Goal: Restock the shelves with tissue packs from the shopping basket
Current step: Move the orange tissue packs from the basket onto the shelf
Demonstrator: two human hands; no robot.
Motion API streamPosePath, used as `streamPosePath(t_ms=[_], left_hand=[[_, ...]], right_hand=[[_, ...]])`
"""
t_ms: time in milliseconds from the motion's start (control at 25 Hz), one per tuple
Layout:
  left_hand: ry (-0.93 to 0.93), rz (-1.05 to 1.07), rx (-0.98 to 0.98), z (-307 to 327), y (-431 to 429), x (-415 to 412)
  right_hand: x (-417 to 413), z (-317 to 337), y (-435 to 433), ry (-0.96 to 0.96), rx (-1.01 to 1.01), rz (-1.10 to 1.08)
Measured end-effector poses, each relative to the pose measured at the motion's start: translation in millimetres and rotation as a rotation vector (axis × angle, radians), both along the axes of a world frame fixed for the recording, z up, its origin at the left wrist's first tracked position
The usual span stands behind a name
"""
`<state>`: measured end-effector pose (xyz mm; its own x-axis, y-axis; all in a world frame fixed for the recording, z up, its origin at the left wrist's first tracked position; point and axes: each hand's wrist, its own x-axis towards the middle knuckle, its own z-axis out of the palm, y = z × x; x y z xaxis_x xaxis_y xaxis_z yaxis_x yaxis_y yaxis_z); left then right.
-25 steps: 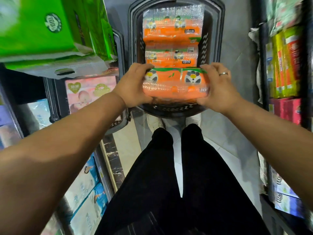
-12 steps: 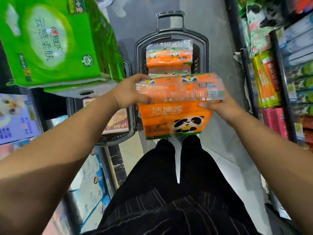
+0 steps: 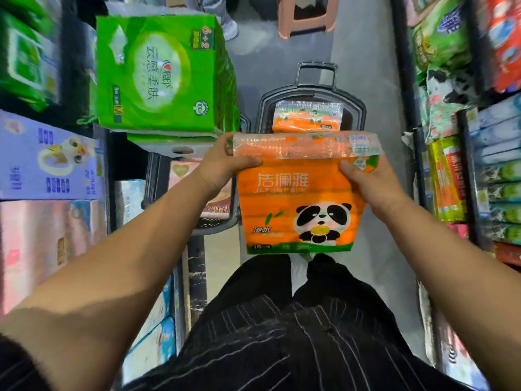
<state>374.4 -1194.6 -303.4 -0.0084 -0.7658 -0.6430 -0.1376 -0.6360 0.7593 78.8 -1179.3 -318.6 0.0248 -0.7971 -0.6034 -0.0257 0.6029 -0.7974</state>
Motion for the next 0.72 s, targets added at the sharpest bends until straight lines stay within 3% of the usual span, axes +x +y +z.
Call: streamPosePath(t_ms=[280, 520, 720], left_hand=[[0.182, 0.432, -0.153, 45.9, 62.8, -6.3], [0.017, 0.514, -0.222, 83.2, 142.2, -3.2], [0.069, 0.925, -0.317, 109.7, 207.7, -13.6]], right_hand=[[27.1, 50.3, -22.3, -0.04, -0.07, 0.163], [58.2, 88.5, -19.8, -0.079, -0.071, 0.369], [104.2, 118.6, -2.6, -0.155, -0.06, 0.559]])
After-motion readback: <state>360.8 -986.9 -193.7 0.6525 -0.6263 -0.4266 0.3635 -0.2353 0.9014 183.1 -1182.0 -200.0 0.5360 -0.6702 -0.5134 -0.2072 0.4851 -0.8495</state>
